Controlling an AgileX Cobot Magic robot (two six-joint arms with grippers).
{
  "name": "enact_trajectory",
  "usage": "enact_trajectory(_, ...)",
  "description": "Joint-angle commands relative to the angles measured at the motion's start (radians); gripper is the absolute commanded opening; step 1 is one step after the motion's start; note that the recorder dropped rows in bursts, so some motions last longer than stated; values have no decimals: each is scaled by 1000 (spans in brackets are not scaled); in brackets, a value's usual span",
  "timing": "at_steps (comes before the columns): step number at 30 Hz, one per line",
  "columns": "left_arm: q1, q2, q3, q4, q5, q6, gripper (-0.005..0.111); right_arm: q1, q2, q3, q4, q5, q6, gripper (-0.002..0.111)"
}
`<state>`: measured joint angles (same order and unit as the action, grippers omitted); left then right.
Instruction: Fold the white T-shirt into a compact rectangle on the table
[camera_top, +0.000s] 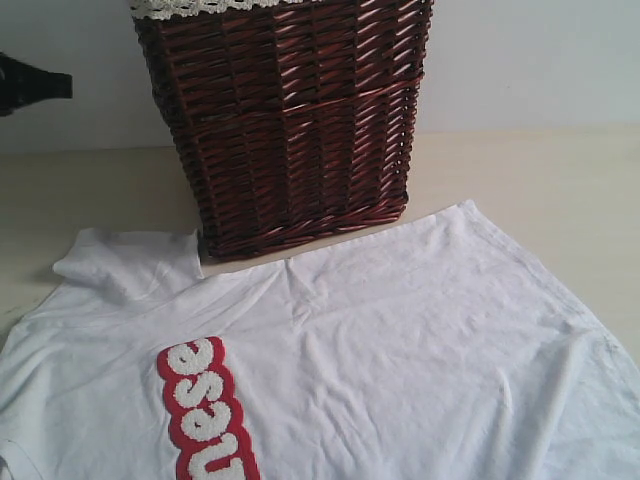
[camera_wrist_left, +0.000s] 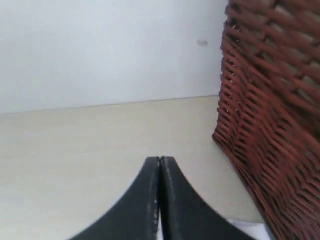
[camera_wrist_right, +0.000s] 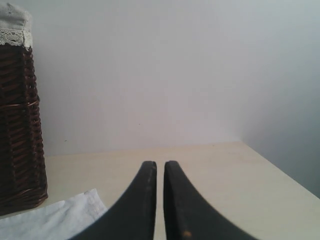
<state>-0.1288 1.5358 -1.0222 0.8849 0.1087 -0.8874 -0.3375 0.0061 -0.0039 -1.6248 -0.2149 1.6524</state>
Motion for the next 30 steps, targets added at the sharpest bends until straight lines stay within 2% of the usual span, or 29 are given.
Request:
enact_trajectory(1,-72,-145,147,-4,22,20,0,0,-6,4,2,-1,-2,8)
enact_trajectory(5,-221,-245,337,-6,81,71,0,0,-6,4,2,-1,-2,8)
enact_trajectory(8,-329,-319,409,-24,149,103,0,0,-6,4,2,-1,-2,8)
enact_trajectory(11,-401,-392,438,-162,234,134,0,0,-6,4,2,-1,-2,8)
enact_trajectory(13,-436,-428,449,-287,259,238,0,0,-6,4,2,-1,-2,8)
enact_trajectory(17,-461,-446,451,-524,287,489,0,0,-6,4,2,-1,-2,8)
enact_trajectory(22,-461,-444,451,-774,562,813,0,0,-6,4,2,-1,-2,8)
enact_trajectory(25,-461,-444,451,-825,672,897,0,0,-6,4,2,-1,-2,8)
enact_trajectory(30,-461,-444,451,-845,684,956,0,0,-6,4,2,-1,-2,8)
